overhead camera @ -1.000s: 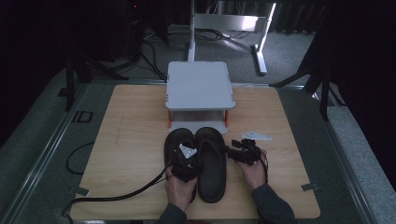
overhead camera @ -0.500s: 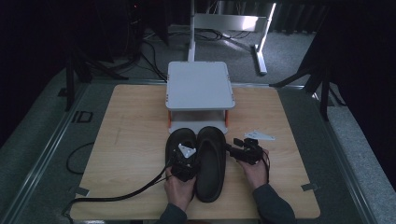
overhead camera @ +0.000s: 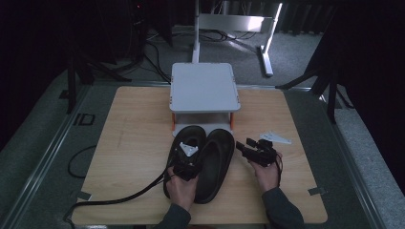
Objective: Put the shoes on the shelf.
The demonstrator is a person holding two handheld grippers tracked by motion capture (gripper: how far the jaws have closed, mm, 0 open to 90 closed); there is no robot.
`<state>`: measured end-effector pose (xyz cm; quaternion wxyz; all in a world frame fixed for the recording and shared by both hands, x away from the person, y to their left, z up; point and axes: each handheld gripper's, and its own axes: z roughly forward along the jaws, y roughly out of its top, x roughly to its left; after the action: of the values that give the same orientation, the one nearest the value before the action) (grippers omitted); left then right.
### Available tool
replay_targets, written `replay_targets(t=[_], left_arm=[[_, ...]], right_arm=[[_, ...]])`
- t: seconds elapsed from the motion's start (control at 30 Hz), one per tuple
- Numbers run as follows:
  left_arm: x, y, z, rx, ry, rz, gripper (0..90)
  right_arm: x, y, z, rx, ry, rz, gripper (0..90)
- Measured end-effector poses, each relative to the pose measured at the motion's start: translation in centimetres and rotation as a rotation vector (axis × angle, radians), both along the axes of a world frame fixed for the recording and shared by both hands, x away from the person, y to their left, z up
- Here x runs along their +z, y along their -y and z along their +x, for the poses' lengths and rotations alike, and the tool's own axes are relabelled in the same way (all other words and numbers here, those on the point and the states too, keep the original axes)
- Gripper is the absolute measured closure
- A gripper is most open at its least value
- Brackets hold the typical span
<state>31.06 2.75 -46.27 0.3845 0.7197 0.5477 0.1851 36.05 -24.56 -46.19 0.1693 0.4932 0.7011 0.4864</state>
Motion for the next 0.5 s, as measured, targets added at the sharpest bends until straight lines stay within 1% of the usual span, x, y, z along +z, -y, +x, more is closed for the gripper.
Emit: replay_targets(t=[0.23,0.33,0.4,0.47,0.5], left_arm=[[1.0,-0.5,1.4,0.04,0.028,-0.024,75.2],[1.3,-0.7,2.2,0.063,0.039,-0.031,75.2],[1.7,-0.2,2.7,0.069,0.049,-0.002,75.2],[2.0,0.2,3.2,0.064,0.056,-0.012,75.2],[2.0,0.2,3.5,0.072,0.053,-0.02,75.2]], right_arm=[[-0.4,0.5,0.3,-0.021,-0.014,-0.006,43.6],[-0.6,0.5,0.4,-0.027,-0.016,-0.022,43.5],[-0.8,0.6,0.5,-0.028,-0.019,-0.023,43.6],[-0.9,0.5,0.6,-0.029,-0.024,-0.029,43.5],[-1.0,0.5,0.6,-0.029,-0.026,-0.03,43.6]])
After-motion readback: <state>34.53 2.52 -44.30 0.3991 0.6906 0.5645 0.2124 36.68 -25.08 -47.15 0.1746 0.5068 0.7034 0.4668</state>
